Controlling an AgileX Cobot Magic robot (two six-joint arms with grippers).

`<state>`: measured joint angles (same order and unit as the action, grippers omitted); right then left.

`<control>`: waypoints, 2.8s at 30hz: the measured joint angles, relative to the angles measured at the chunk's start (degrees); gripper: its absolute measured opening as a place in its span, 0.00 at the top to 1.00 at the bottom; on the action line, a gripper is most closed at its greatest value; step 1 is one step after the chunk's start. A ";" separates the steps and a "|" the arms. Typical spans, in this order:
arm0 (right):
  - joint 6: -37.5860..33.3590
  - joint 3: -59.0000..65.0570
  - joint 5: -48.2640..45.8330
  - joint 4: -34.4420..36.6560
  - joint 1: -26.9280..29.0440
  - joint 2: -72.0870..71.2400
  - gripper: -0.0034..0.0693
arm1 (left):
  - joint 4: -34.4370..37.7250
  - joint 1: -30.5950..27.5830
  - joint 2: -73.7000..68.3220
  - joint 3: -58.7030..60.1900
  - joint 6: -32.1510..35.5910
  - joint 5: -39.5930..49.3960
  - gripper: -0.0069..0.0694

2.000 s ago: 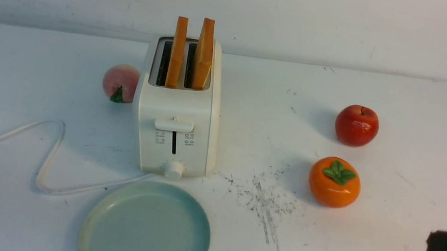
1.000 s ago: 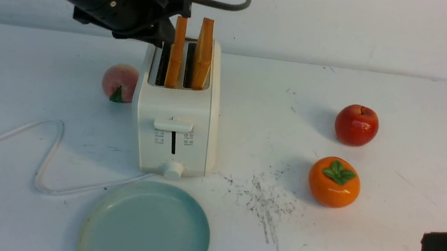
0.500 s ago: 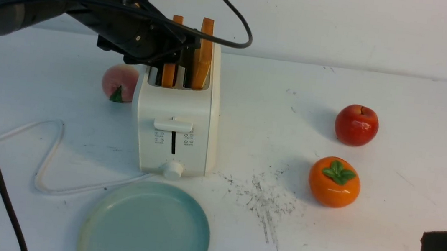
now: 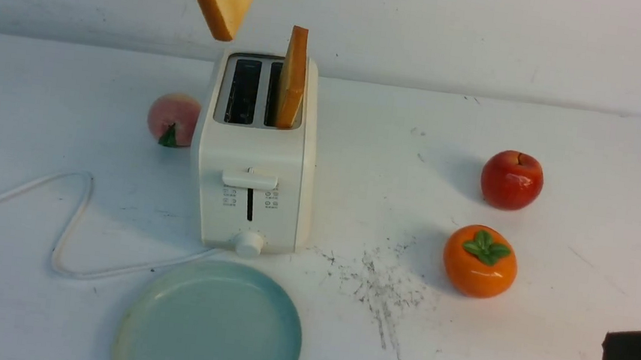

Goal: Take toasted bread from bread machine on white table place on plate.
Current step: 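Reach for a toast slice standing in the toaster with the left gripper, then place the slice of bread on the plate with the left gripper, then grasp the toast slice in the toaster and pull it up out of the slot with the right gripper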

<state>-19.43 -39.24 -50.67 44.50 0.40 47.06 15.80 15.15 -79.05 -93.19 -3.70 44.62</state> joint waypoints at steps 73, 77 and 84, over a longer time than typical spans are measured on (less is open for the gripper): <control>6.96 -32.38 7.23 -10.92 -25.01 31.23 0.77 | 6.63 0.00 39.41 64.13 2.07 -11.82 0.93; 13.88 -42.59 10.51 -18.93 -29.98 41.63 0.71 | -1.44 0.00 47.68 64.13 -6.13 -5.52 0.93; 23.63 -61.21 11.90 -27.36 -32.04 58.15 0.45 | -9.97 0.00 60.56 64.13 -14.53 5.51 0.93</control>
<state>4.20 -100.45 -38.76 17.14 -31.64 105.21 5.83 15.15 -18.49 -29.06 -18.23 50.13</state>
